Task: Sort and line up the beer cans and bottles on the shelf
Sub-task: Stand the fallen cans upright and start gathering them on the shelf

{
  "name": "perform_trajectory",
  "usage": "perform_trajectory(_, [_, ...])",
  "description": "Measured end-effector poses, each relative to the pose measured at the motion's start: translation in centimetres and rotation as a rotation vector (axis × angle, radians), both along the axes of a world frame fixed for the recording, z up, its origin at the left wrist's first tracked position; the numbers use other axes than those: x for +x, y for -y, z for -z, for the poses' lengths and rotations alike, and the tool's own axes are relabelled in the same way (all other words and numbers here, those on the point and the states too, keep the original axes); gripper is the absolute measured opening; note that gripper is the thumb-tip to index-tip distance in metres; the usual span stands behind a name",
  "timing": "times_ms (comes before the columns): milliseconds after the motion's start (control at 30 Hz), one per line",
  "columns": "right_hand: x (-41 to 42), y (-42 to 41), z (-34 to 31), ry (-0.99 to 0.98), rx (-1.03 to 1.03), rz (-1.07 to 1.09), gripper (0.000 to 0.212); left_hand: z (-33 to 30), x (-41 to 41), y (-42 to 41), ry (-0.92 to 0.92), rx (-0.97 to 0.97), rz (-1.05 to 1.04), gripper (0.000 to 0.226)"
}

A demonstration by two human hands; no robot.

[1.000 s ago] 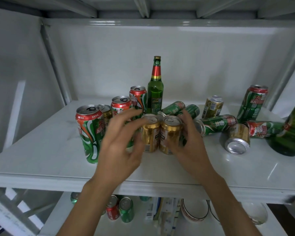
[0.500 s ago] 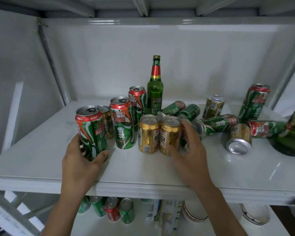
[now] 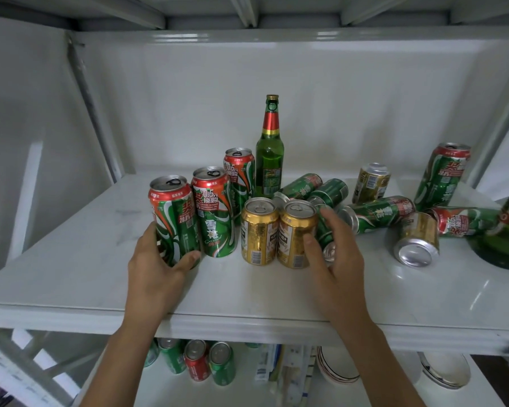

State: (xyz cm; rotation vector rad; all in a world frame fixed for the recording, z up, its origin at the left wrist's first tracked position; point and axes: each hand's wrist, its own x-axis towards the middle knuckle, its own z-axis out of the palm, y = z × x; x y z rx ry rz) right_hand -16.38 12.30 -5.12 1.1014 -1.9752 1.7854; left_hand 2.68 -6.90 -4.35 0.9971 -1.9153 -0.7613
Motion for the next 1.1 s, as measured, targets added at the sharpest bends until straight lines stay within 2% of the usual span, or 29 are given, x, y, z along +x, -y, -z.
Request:
perform_trajectory(100, [-0.4,-0.3,0.2,0.011,-0.031,0.078,0.043,0.2,0.0,0.4,-0.002,-0.013,-0.003,0.070])
perform_trajectory(167, [-1.2,-0.9,0.3,0.045,0.036,0.143,0.047,0.5,-0.1,0.6,0.000,-0.023,-0.010,0.072])
perform_trajectory(267, [-2.8,-1.6,0.0,0.166,0.316,0.165,0.066,0.8,0.0,0.4,-0.029,0.011,-0.048,0.089])
perform_trajectory(333, [-3.7,-1.4,-0.3,0.183,0.501,0.157,0.080,0.8,0.4,-0.3,-0.128,-0.005,-0.092,0.095])
perform_trajectory(467, [-4.5,-0.4,-1.2,0.163,0.616,0.140,0.092,1.6,1.5,-1.9,-0.372,-0.225,-0.119,0.052])
perform_trajectory(633, [-4.9,-1.6,-1.3,0.174,0.532,0.148,0.087,1.4,1.8,-2.0,-0.458,-0.247,-0.103,0.036])
perform_trajectory(800, [-4.9,-3.7,-3.0,0.195,0.382,0.193,0.060,2.5,2.0,-1.0,-0.459,-0.202,-0.125,0.038])
perform_trajectory(1100, [-5.9,-3.2,-5.9,0.027,0.527,0.203,0.049,3.4,1.8,-0.2,-0.444,-0.119,-0.156,0.043])
